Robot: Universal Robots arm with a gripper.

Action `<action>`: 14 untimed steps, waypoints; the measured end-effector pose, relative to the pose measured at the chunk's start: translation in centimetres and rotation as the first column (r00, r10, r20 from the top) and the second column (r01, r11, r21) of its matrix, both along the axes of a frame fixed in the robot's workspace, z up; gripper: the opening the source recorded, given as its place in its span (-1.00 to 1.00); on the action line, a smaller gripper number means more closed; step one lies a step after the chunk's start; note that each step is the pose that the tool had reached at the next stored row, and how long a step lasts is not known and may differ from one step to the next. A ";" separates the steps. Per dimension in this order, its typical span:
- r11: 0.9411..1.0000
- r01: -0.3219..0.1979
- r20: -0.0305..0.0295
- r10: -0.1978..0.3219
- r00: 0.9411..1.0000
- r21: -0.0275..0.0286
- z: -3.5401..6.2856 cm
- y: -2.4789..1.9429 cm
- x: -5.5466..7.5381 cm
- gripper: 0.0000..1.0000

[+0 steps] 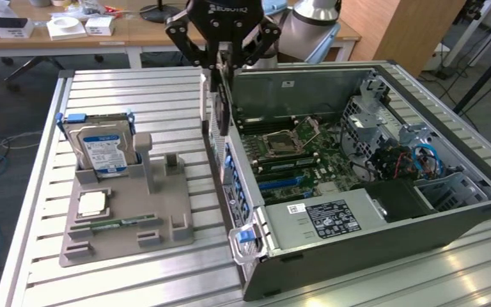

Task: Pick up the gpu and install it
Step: 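Pick up the gpu and move the gpu toward the slot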

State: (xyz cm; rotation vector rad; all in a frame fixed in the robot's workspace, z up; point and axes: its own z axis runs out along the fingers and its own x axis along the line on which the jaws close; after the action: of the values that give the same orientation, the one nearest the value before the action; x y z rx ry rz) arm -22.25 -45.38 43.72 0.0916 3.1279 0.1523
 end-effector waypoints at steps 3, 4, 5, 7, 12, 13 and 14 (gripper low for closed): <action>1.000 0.000 0.000 0.000 1.000 0.000 0.00 0.00 1.3 -0.47; 1.000 0.000 0.000 0.000 1.000 0.000 0.00 0.00 1.7 -0.47; 1.000 0.000 0.000 0.000 1.000 0.000 0.00 0.00 2.2 -0.47; 1.000 0.000 0.000 0.000 1.000 0.000 0.00 0.00 3.1 -0.47; 1.000 0.000 0.000 0.000 1.000 0.000 0.00 0.00 5.3 -0.47; 1.000 0.000 0.000 0.000 1.000 0.000 0.00 0.00 5.7 -0.47; 1.000 0.000 0.000 0.000 1.000 0.000 0.00 0.00 6.2 -0.47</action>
State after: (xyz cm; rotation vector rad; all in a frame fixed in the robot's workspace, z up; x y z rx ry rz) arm -16.02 -45.38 43.72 0.0915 3.1282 0.1523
